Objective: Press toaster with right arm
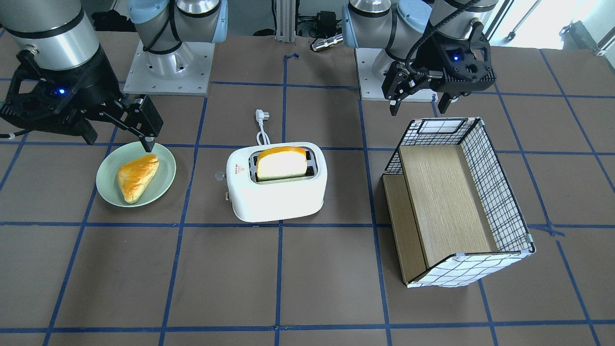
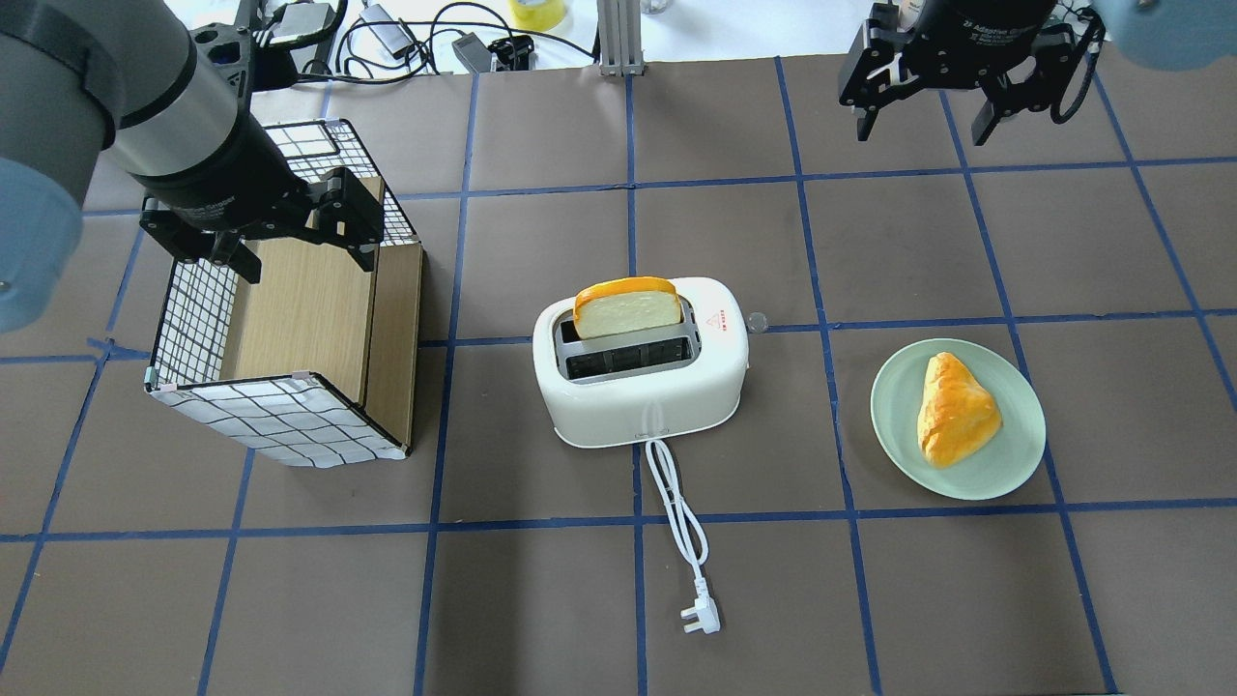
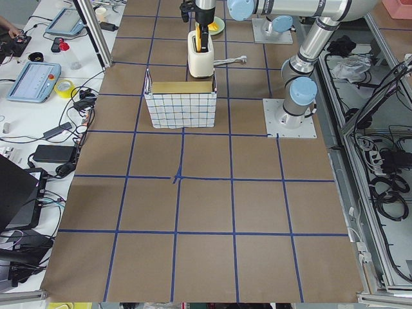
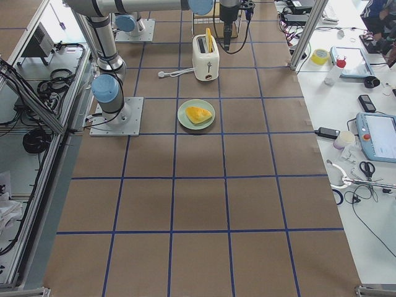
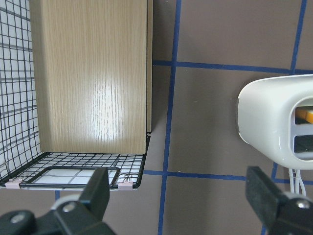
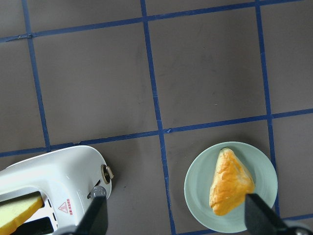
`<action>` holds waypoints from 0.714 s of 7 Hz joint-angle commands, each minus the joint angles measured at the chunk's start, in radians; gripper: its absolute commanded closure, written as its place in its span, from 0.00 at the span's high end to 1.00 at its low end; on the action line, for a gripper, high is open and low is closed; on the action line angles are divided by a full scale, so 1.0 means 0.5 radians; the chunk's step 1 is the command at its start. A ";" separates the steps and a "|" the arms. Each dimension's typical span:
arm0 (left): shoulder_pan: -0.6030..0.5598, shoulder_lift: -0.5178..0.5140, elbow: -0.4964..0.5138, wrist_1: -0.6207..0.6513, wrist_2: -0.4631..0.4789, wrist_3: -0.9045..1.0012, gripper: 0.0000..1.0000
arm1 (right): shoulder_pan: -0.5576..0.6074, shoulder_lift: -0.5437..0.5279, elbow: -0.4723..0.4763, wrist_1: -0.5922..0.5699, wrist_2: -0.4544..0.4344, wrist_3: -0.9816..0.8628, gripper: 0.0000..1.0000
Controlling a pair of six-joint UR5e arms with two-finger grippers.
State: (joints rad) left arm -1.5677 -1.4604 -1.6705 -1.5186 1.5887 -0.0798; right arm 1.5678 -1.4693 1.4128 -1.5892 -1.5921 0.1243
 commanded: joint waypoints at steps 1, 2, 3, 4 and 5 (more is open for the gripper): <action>0.000 0.000 0.000 0.000 0.001 0.000 1.00 | 0.000 0.000 0.000 0.000 0.003 0.000 1.00; 0.000 0.000 0.000 0.000 -0.002 0.000 1.00 | 0.000 0.000 0.000 0.000 0.003 0.000 1.00; 0.000 0.000 0.000 0.000 -0.002 0.000 1.00 | 0.000 0.000 0.000 0.003 0.006 0.000 1.00; 0.000 0.000 0.000 0.000 -0.002 0.000 1.00 | 0.000 0.006 0.000 0.003 0.018 -0.003 1.00; 0.000 0.000 0.000 0.000 -0.002 0.000 1.00 | 0.000 0.018 0.000 0.006 0.103 0.000 0.71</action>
State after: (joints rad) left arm -1.5677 -1.4604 -1.6705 -1.5186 1.5877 -0.0798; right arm 1.5677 -1.4662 1.4128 -1.5875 -1.5755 0.1236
